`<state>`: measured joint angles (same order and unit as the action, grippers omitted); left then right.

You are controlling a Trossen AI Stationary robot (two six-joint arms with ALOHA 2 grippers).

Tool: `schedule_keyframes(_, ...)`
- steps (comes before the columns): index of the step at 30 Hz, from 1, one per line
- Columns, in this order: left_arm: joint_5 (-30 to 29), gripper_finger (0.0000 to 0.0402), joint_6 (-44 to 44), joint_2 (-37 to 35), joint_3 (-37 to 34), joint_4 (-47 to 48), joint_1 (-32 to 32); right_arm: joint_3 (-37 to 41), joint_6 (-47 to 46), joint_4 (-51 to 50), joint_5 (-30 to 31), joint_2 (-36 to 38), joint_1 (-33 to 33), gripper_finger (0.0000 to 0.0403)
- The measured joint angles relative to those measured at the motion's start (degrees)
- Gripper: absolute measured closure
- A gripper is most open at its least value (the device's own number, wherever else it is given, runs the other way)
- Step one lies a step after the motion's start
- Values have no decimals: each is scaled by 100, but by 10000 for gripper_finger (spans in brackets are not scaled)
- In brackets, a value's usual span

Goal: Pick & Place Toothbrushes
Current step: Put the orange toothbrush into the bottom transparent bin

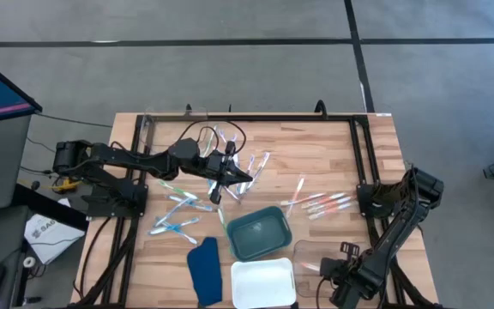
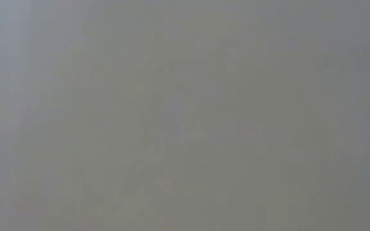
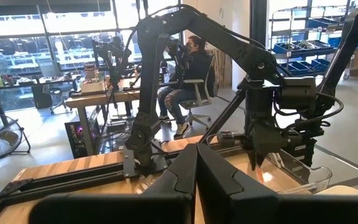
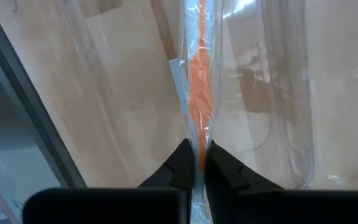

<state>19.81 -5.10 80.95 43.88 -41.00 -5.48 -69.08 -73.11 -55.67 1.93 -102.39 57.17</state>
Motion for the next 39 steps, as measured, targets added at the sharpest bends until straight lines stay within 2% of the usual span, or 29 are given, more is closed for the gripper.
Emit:
schedule_keyframes(5, 0, 399, 0, 0, 0, 3, -1, 0, -220, 21, 3, -4, -8, 382)
schedule_keyframes(10, 0, 399, 0, 0, 0, 3, -1, 2, -811, -214, 4, -4, -50, 338)
schedule_keyframes(19, 0, 399, 0, 0, 0, 5, 0, 2, -899, -394, 7, -9, -68, 268)
schedule_keyframes(23, 0, 399, 0, 0, 0, 4, -1, 3, -534, -500, -50, -7, -143, 246)
schedule_keyframes(28, 0, 399, 0, 0, 0, 2, -2, -142, -137, -929, -141, 0, -368, 247)
schedule_keyframes(33, 0, 399, 0, 0, 0, -18, -1, -590, 801, -2124, -197, 0, -652, 260)
schedule_keyframes(35, 0, 399, 0, 0, 0, -19, 0, -884, 942, -2838, -40, 0, -796, 264)
schedule_keyframes(37, 0, 399, 0, 0, 0, -19, 0, -1274, 938, -3508, 412, 4, -934, 268)
schedule_keyframes(39, 0, 399, 2, 0, 0, -19, -2, -1565, 1258, -3307, 1165, 157, -1101, 270)
